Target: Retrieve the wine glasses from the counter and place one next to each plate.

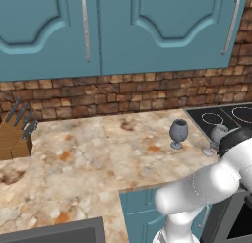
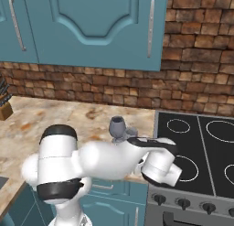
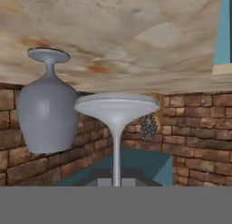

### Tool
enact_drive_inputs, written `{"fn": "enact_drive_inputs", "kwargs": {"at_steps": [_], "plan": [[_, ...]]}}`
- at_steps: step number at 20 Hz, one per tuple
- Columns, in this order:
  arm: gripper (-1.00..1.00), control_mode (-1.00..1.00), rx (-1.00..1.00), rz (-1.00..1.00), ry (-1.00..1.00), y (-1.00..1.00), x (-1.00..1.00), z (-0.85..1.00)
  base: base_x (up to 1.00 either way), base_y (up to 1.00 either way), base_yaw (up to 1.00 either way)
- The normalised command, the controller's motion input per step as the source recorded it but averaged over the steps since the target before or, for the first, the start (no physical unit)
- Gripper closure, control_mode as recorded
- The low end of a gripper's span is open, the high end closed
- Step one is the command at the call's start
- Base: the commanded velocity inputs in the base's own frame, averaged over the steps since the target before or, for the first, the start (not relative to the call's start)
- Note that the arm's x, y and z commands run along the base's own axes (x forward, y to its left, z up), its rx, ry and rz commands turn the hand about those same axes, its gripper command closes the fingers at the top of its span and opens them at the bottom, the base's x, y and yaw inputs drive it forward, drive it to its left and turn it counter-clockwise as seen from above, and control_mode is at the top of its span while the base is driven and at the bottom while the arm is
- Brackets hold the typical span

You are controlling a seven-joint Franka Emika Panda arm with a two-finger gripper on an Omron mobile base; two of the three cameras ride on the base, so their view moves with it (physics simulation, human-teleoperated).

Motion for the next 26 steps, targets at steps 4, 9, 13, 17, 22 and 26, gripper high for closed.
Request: {"fn": "enact_drive_inputs", "kwargs": {"at_steps": [4,9,13,17,22,26], "plan": [[1.0,-1.0,0.0,-0.11,-0.12,0.25,-0.66,1.0,0.0,0.0,0.0],[1.0,-1.0,-0.05,-0.12,-0.03,0.47,-0.56,1.0,0.0,0.0,0.0],[1.0,-1.0,-0.13,-0.09,0.0,0.74,-0.23,0.82,0.0,0.0,0.0],[1.0,-1.0,-0.09,-0.02,0.0,0.57,-0.21,0.63,0.0,0.0,0.0],[1.0,-1.0,-0.02,0.01,-0.12,0.18,-0.51,0.27,0.0,0.0,0.0],[1.0,-1.0,0.0,0.0,-0.14,0.07,-0.62,0.26,0.0,0.0,0.0]]}}
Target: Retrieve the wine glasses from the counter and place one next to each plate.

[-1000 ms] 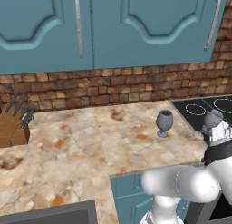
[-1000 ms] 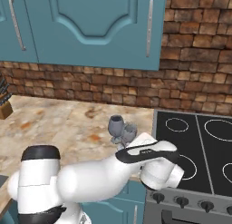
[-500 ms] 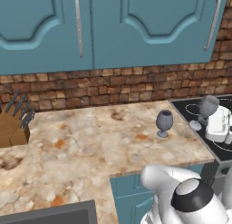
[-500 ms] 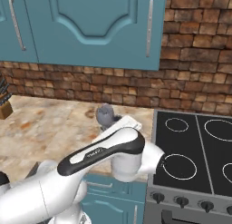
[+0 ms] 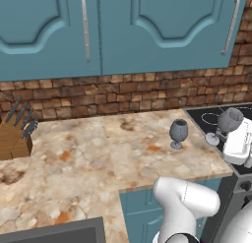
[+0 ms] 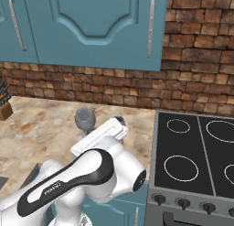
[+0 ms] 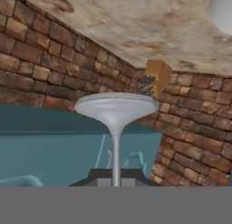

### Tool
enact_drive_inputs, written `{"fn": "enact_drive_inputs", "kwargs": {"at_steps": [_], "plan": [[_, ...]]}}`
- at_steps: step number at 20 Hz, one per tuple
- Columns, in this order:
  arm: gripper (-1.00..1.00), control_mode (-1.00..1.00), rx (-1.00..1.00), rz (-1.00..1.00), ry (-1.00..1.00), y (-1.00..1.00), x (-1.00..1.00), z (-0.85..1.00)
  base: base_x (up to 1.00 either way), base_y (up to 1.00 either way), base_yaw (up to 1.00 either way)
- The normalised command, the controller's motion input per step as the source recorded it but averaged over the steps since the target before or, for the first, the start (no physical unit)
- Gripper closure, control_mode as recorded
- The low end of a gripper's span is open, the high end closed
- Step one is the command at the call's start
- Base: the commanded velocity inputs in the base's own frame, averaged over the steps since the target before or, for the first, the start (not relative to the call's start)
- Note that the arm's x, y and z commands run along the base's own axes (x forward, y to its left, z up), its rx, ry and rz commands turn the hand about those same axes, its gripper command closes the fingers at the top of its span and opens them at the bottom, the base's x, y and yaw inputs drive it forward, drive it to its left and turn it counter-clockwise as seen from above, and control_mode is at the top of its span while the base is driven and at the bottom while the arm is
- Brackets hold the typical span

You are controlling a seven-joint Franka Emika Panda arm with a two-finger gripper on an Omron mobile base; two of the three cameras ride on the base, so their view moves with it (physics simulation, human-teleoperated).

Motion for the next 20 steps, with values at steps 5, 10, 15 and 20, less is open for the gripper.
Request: {"fn": "enact_drive_inputs", "kwargs": {"at_steps": [5,10,15,20], "plan": [[1.0,1.0,0.0,0.0,-0.09,0.05,-0.43,0.31,-0.3,0.0,0.0],[1.0,1.0,0.0,0.0,0.0,0.0,0.0,0.0,-0.24,-0.13,-0.07],[1.0,1.0,0.0,0.0,0.0,0.0,0.0,0.0,0.01,-0.56,-0.43],[1.0,1.0,0.0,0.0,0.0,0.0,0.0,0.0,0.0,-0.06,-0.98]]}}
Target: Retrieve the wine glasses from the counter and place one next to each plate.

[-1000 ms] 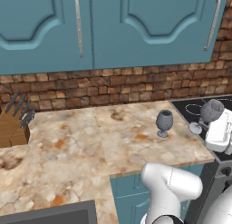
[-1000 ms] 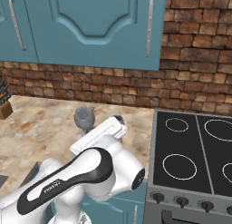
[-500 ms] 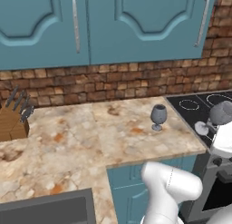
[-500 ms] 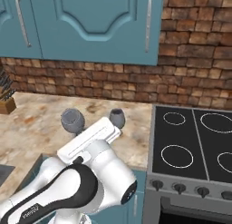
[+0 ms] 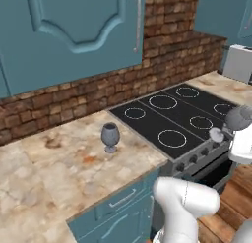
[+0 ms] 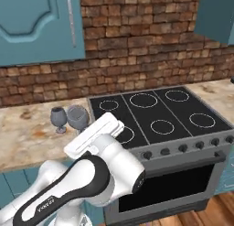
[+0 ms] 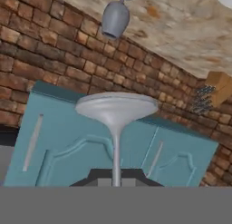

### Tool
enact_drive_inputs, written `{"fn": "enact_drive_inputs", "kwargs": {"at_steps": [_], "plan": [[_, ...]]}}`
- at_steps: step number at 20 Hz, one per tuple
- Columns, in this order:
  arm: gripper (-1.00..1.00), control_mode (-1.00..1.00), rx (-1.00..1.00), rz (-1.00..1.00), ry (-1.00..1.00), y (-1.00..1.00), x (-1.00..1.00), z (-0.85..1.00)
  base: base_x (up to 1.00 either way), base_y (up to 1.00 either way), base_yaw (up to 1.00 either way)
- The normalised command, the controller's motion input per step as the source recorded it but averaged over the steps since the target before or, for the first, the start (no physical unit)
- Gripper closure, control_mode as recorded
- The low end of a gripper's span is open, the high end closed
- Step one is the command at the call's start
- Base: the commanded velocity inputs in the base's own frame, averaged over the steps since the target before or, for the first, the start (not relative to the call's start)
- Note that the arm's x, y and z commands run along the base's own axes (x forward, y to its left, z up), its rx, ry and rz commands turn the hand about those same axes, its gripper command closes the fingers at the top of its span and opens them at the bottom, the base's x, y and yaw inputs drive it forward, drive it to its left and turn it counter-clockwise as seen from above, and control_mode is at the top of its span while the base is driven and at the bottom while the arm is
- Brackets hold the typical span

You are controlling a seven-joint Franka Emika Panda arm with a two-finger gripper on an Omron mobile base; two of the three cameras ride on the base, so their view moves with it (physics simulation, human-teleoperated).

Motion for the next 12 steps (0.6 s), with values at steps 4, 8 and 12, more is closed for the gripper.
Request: {"fn": "enact_drive_inputs", "kwargs": {"at_steps": [4,8,12], "plan": [[1.0,1.0,0.0,0.0,0.0,0.0,0.0,0.0,0.0,0.0,-1.0],[1.0,1.0,0.0,0.0,0.0,0.0,0.0,0.0,0.0,0.0,-1.0],[1.0,1.0,0.0,0.0,0.0,0.0,0.0,0.0,0.0,0.0,-1.0]]}}
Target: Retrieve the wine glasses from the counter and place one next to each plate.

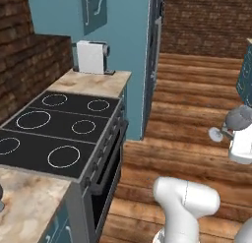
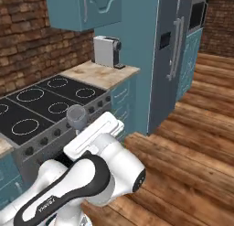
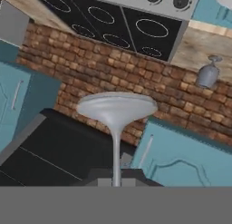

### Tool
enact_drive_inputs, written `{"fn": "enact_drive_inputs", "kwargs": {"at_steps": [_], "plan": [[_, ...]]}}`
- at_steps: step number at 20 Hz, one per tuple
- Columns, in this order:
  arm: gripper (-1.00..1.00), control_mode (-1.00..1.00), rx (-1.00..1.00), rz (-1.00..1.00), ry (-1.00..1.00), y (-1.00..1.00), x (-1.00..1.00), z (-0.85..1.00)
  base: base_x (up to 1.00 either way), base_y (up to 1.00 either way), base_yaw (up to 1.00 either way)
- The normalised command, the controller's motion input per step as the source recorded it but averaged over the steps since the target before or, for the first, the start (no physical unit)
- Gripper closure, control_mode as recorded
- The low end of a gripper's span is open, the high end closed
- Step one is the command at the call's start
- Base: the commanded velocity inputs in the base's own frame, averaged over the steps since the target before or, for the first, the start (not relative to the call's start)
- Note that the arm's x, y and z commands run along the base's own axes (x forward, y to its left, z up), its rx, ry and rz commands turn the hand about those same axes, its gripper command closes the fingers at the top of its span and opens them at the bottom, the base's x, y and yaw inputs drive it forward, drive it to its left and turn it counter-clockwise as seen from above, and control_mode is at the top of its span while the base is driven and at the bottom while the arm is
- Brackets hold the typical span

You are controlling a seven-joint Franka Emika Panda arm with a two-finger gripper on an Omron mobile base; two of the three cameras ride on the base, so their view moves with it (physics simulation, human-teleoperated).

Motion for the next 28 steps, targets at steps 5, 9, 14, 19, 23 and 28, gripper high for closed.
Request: {"fn": "enact_drive_inputs", "kwargs": {"at_steps": [5,9,14,19,23,28], "plan": [[1.0,1.0,0.0,0.0,0.0,0.0,0.0,0.0,0.0,-0.01,-0.98],[1.0,1.0,0.0,0.0,0.0,0.0,0.0,0.0,0.69,0.03,-0.62],[1.0,1.0,0.0,0.0,0.0,0.0,0.0,0.0,1.0,-0.16,-0.09],[1.0,1.0,0.0,0.0,0.0,0.0,0.0,0.0,1.0,-0.89,-0.04],[1.0,1.0,0.0,0.0,0.0,0.0,0.0,0.0,0.44,-1.0,-0.16],[1.0,1.0,0.0,0.0,0.0,0.0,0.0,0.0,0.04,-1.0,-0.23]]}}
